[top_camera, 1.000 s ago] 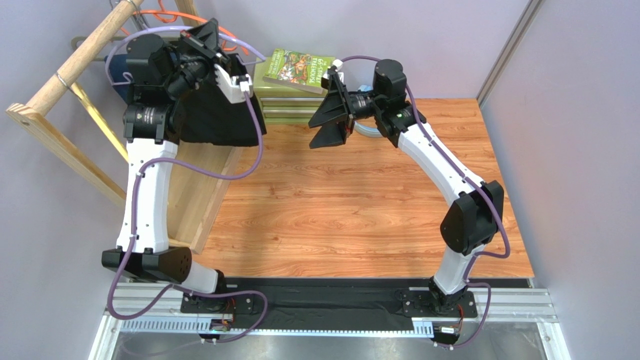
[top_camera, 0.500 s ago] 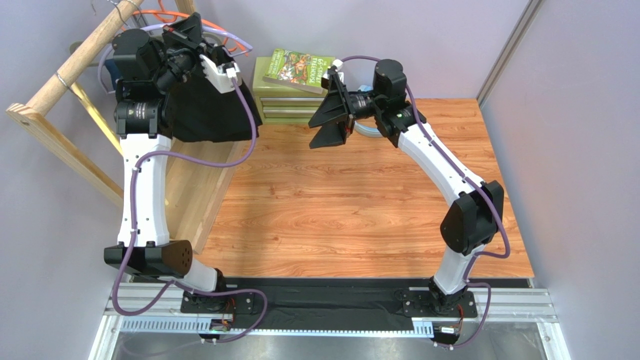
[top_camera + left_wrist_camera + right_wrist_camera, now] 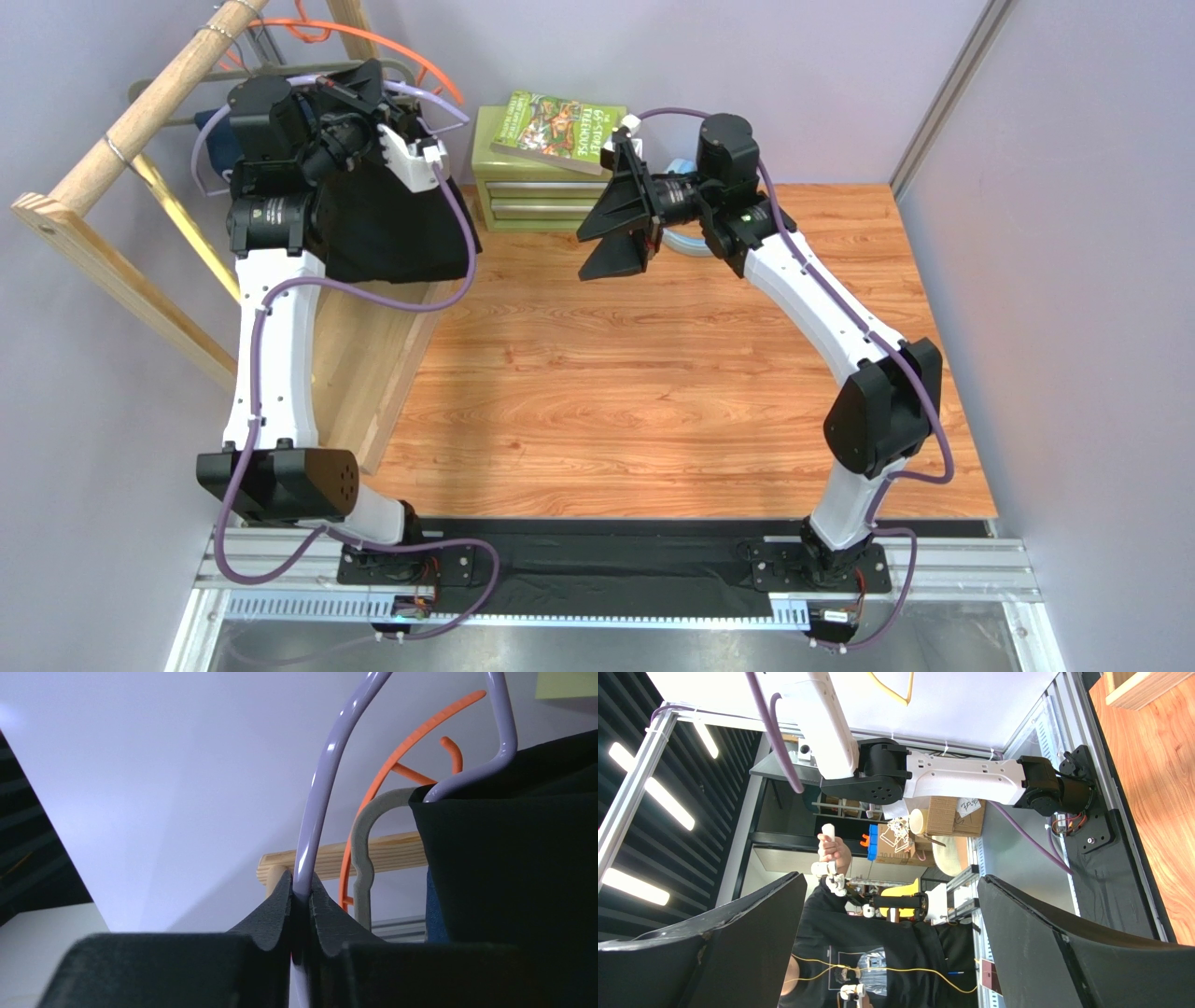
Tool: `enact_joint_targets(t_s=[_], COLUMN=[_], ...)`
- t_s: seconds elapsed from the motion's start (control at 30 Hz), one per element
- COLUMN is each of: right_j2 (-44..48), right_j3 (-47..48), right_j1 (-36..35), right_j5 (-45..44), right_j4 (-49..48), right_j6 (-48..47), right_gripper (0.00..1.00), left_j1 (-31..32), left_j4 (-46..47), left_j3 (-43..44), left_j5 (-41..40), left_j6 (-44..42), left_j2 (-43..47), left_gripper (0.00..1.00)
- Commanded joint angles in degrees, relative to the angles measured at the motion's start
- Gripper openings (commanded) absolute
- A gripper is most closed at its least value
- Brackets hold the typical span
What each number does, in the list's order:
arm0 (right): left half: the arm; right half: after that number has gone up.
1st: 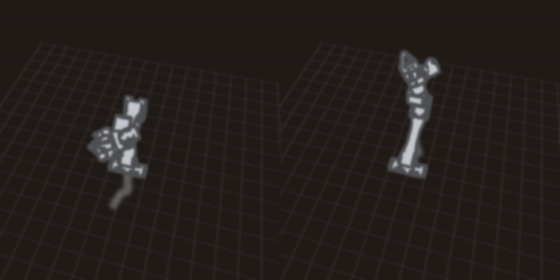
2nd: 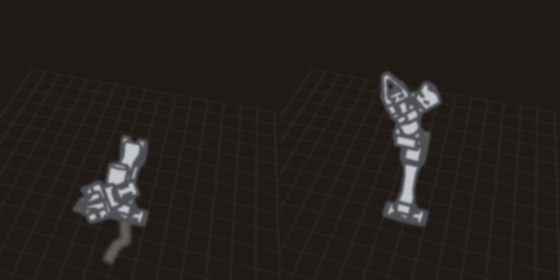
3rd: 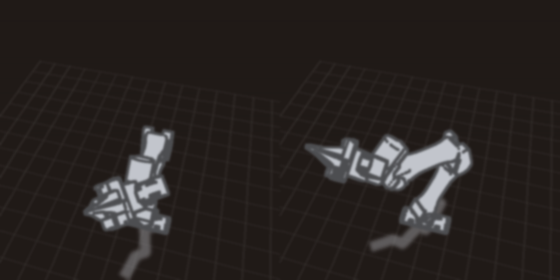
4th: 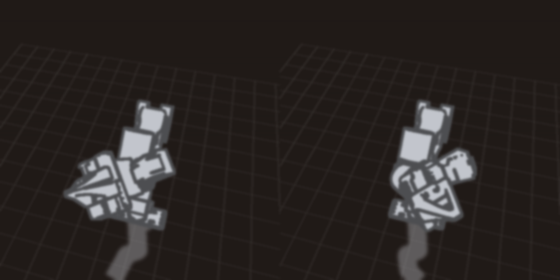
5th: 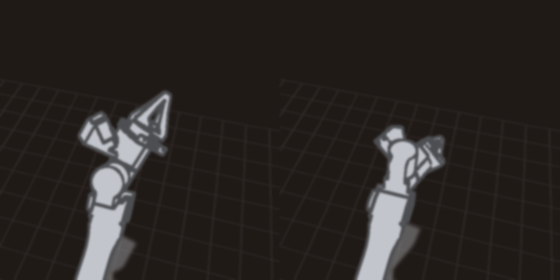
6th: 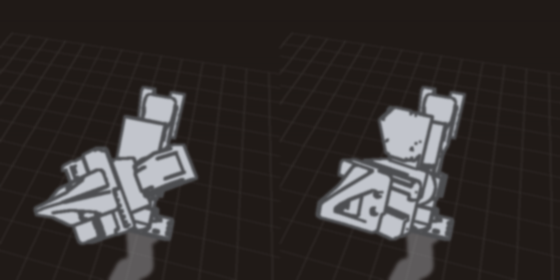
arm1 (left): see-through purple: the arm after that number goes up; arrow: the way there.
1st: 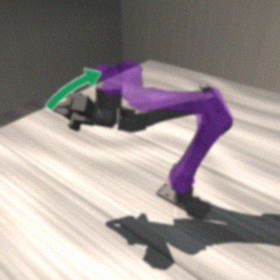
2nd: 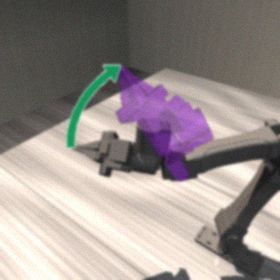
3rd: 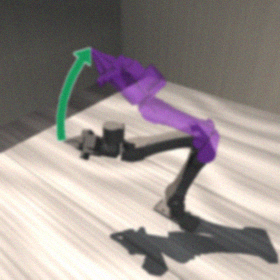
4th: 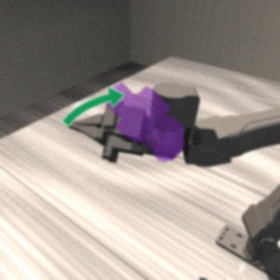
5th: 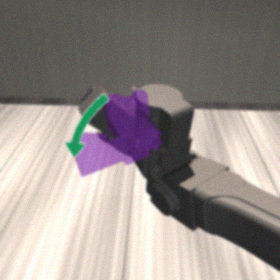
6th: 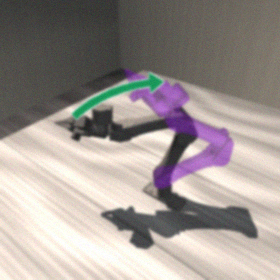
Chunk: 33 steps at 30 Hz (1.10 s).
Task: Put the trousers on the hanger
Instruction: Hang the hanger with trousers onto the clothesline
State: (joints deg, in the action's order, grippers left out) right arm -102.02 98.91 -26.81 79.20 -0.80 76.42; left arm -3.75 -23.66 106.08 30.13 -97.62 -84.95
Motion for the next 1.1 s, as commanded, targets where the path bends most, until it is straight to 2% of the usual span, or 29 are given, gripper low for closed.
enact_joint_targets(t_s=[0.0,0.03,0.07,0.17,0.27,0.57,0.7,0.87,1.07], right_j2=[2.6,2.7,2.7,2.8,2.9,3.0,3.1,3.5,4.5], right_j3=[-0.1,-0.2,-0.2,-0.2,-0.1,0.2,0.5,0.6,0.1], right_j1=[0.3,0.3,0.4,0.4,0.4,0.4,0.5,0.5,1.1], right_j5=[0.6,0.7,0.6,0.7,0.6,0.7,0.9,0.9,1.0], right_j4=[-0.3,-0.3,-0.3,-0.3,-0.3,0.0,0.4,0.5,0.5], right_j6=[-0.8,-0.9,-0.9,-1.0,-1.2,-1.3,-1.7,-2.1,-2.5], right_gripper=[1.0,1.0,1.0,1.0,1.0,1.0,1.0,1.0,1.0], left_j1=[-0.3,-0.3,-0.4,-0.4,-0.3,-0.4,-0.4,-0.4,-0.3], left_j4=[6.3,6.3,6.4,5.9,5.9,-0.1,-8.7,-13.4,-24.3], left_j3=[-2.4,-3.1,-3.5,-5.0,-5.6,-2.9,-3.6,-6.8,-4.3], left_j5=[3.3,3.4,3.4,4.1,4.3,5.0,6.3,5.4,4.1], left_j6=[-1.3,-1.3,-1.3,-1.9,-2.8,-3.4,-4.7,-6.2,-8.0], left_j2=[5.0,5.2,5.8,6.7,7.4,9.9,12.6,15.9,17.2], left_gripper=[0.2,0.27,0.39,0.54,0.62,0.76,0.81,0.86,0.93])
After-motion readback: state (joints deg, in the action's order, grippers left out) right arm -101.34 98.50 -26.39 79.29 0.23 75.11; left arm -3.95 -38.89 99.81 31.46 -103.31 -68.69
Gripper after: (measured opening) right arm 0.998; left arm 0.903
